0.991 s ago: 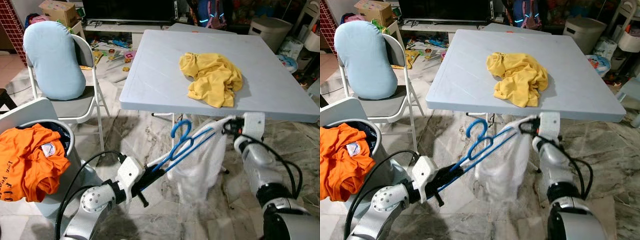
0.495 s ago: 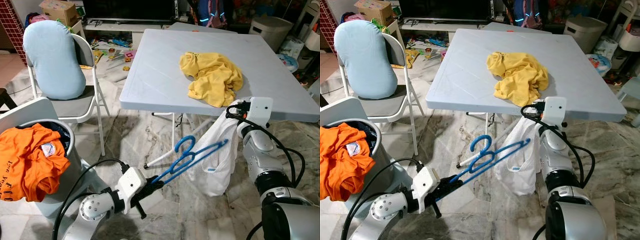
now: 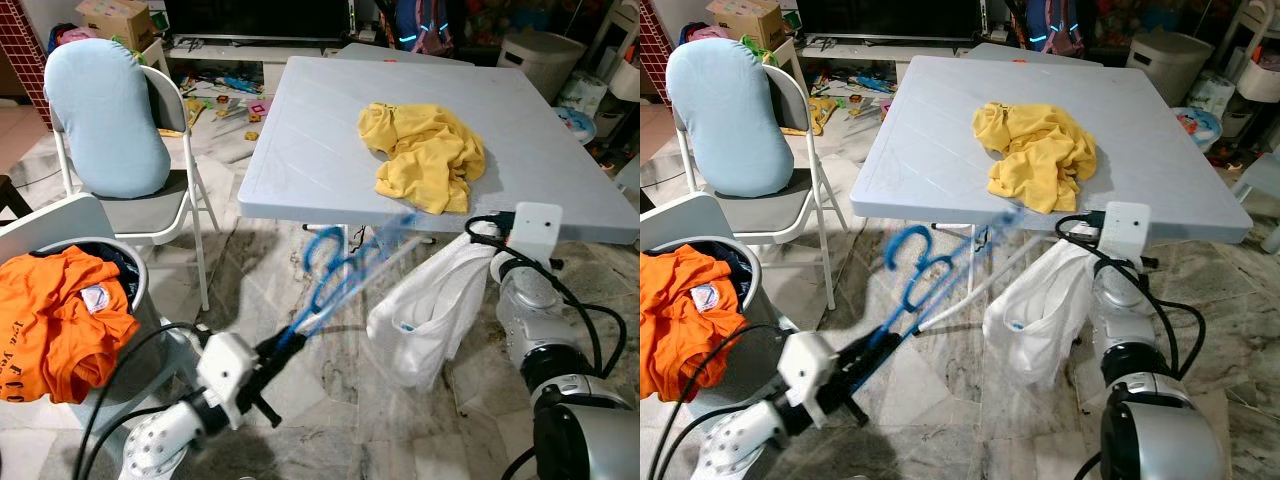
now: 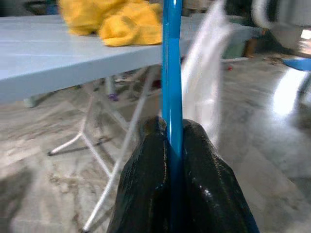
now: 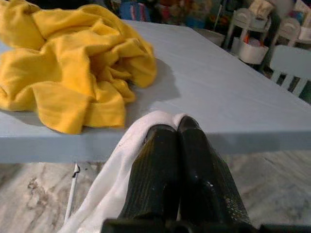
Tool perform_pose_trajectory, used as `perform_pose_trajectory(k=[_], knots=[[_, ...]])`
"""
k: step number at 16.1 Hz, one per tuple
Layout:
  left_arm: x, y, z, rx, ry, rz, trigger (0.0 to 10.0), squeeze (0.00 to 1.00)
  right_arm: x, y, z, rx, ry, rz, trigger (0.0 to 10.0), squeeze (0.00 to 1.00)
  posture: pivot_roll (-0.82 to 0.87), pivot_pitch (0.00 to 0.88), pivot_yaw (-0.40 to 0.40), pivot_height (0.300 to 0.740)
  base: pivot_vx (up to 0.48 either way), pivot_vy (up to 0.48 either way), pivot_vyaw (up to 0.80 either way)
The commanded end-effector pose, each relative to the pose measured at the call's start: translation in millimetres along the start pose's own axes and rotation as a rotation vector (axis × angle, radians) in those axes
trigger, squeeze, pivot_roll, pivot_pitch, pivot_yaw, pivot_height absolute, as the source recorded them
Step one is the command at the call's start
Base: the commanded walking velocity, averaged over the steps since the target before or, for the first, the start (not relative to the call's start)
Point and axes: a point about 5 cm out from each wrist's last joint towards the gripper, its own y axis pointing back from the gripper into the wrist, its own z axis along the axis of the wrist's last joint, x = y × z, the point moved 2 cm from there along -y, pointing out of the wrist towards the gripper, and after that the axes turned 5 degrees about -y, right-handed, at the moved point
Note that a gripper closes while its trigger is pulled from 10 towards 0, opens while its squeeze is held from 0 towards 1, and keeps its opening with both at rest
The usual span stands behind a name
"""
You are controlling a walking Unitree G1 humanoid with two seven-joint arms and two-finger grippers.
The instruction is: Hang hanger
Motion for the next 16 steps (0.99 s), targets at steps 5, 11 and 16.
perform_pose_trajectory(k=[5, 11, 16], knots=[[41.1, -10.6, 15, -0.026, -0.075, 0.414, 10.0, 0.00, 26.0, 7.1, 17, -0.121, -0.062, 0.220, 0.0, 0.00, 0.11, 0.038, -0.060, 0.740, 0.000, 0.000, 0.00], [50.3, -28.5, 44, -0.108, -0.051, 0.501, 10.0, 0.00, 37.7, 16.1, 55, -0.276, -0.140, 0.287, 0.0, 0.00, 0.10, 0.025, -0.041, 0.740, 0.000, 0.000, 0.00], [54.5, -33.5, 52, -0.116, -0.055, 0.505, 10.0, 0.00, 53.9, 20.4, 68, -0.307, -0.179, 0.322, 0.0, 0.00, 0.11, 0.022, -0.032, 0.740, 0.259, 0.000, 0.00]])
